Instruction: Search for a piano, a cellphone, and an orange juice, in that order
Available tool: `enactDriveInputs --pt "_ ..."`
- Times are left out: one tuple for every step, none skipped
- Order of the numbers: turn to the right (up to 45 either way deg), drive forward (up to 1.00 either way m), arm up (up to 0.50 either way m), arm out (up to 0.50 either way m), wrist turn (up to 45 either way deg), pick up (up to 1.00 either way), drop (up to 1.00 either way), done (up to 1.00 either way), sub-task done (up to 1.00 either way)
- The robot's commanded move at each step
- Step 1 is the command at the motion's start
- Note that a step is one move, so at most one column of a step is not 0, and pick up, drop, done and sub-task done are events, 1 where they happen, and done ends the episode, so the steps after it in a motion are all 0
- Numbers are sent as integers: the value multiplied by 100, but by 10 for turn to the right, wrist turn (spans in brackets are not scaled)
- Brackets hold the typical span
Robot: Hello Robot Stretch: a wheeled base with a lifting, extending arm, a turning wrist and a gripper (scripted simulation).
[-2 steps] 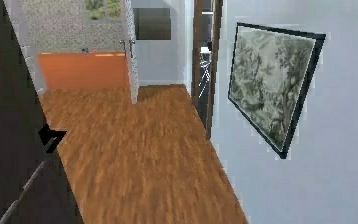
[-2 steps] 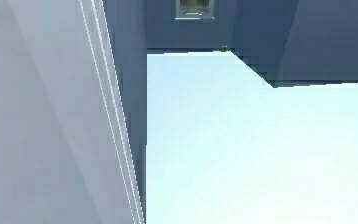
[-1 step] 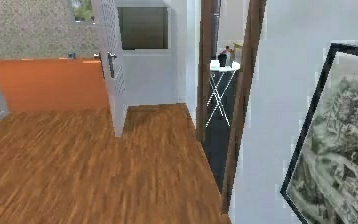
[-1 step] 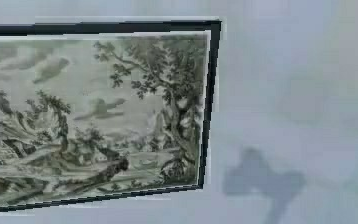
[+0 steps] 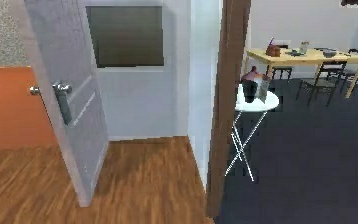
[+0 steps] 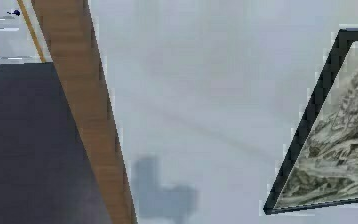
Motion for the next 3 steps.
enactDriveInputs --pt "-90 0 0 0 0 0 0 0 0" --pt "0 20 0 0 0 0 0 0 0" --pt "300 0 0 0 0 0 0 0 0"
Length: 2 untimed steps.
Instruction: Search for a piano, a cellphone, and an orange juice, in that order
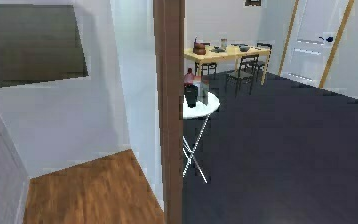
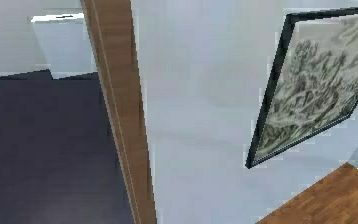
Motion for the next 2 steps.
enactDriveInputs --pt "0 40 0 0 0 0 0 0 0" --pt "0 0 0 0 0 0 0 100 0"
